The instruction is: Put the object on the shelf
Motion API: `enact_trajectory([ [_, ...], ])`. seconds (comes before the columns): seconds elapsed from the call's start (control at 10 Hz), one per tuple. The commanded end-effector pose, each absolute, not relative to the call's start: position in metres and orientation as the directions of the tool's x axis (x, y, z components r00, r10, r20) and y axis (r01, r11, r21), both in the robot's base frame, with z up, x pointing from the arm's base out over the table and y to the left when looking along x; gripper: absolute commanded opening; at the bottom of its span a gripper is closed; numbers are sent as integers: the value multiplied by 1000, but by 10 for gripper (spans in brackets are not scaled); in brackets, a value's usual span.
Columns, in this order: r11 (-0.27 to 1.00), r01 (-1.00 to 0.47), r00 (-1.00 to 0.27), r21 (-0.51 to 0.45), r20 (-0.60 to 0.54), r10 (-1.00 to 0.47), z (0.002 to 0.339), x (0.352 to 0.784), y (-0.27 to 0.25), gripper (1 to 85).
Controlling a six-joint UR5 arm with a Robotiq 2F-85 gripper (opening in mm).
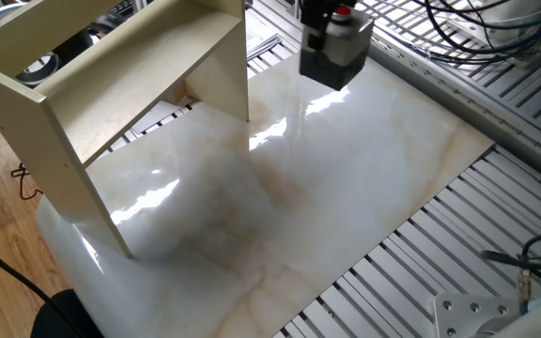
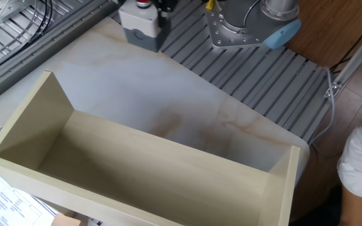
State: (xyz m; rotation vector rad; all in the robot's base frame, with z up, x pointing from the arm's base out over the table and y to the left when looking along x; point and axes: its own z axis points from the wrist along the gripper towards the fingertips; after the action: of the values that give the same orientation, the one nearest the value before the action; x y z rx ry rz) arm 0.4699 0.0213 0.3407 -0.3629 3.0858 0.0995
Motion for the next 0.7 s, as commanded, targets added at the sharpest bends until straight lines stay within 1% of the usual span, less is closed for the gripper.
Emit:
enact_trajectory([
  [0.0, 972, -216, -976, 95, -61, -210, 354, 475, 64, 10],
  [0.1, 973, -220, -975, 69, -57, -216, 353, 475, 57, 10],
  [0.3, 972, -223, -974, 68, -49, -220, 353, 473, 56, 10],
  [0.4, 968, -241, -969, 72, -67, -236, 353, 477, 58, 10],
  [0.6, 970, -228, -968, 79, -123, -218, 355, 491, 63, 10],
])
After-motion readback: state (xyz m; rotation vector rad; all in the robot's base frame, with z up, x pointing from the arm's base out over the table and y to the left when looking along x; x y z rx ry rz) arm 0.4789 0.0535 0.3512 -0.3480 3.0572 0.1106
